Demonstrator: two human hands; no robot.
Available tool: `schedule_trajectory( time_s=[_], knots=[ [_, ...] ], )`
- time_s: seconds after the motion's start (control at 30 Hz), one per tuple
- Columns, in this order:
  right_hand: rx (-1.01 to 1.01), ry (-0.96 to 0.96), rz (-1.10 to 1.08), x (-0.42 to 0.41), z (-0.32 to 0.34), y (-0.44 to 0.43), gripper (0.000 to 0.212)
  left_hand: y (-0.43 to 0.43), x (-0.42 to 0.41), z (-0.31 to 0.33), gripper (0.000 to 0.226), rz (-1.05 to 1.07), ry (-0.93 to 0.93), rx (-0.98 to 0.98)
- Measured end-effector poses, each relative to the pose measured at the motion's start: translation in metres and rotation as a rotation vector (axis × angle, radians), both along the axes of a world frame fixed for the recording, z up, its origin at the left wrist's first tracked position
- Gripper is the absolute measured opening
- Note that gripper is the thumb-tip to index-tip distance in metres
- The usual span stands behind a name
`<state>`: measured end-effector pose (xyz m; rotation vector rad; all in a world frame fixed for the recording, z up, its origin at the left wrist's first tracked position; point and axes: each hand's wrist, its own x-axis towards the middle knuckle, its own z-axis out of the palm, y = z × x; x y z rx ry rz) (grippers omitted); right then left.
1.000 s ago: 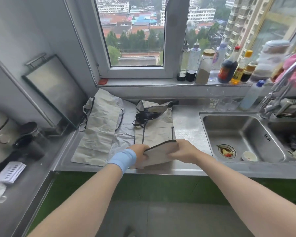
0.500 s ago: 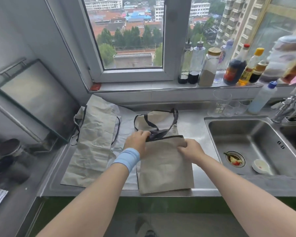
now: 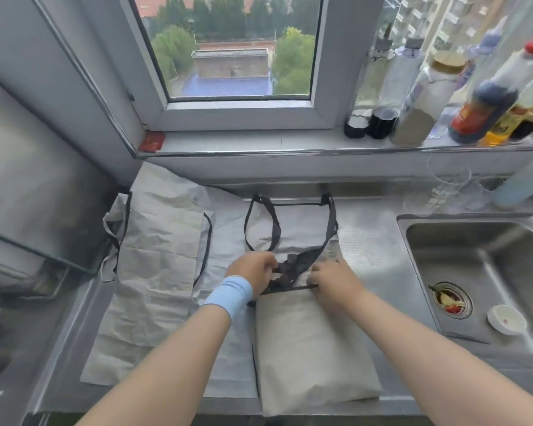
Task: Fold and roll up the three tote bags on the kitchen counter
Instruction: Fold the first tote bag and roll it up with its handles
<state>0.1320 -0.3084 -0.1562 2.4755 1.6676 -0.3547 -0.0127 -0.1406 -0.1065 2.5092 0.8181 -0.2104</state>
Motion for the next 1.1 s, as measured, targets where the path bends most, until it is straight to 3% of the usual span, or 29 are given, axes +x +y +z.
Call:
schedule_trajectory(
  time_s=[0.1,0.27,0.43,0.5,0.63,0.73,0.83,0.93,1.0,1.1],
  knots=[
    [0.065,0.001,-0.092,0.004,0.023,0.041,0.028,0.038,0.015,0.004,0.027,0.244,-0.141,-0.057],
    [0.329,0.127,-0.075,0.002,0.047,0.112,0.032,0.09,0.025,-0.008,0.033,0.407,-0.009,-0.186],
    [0.133,0.12,0.092,-0.005,0.043,0.185,0.051,0.112,0.025,-0.018,0.034,0.334,0.191,-0.247],
    [0.009,0.065,0.198,-0.008,0.04,0.205,0.056,0.116,0.026,-0.021,0.025,0.287,0.237,-0.269],
    [-0.22,-0.014,0.294,-0.007,0.036,0.224,0.04,0.115,0.028,-0.02,0.014,0.34,0.244,-0.469],
    [-0.077,0.08,0.16,0.004,0.029,0.232,0.028,0.111,0.029,-0.025,0.025,0.391,0.168,-0.644],
    [0.188,0.225,0.059,0.01,0.031,0.235,0.039,0.107,0.027,-0.025,0.028,0.379,0.141,-0.549],
    [0.13,0.314,0.099,0.007,0.035,0.232,0.075,0.112,0.023,-0.024,0.027,0.382,0.231,-0.424],
    [0.226,0.326,0.09,0.011,0.035,0.223,0.09,0.115,0.026,-0.021,0.036,0.401,0.294,-0.328],
    [0.576,0.229,0.012,0.034,0.034,0.19,0.062,0.115,0.041,-0.012,0.039,0.504,0.174,-0.085]
  ],
)
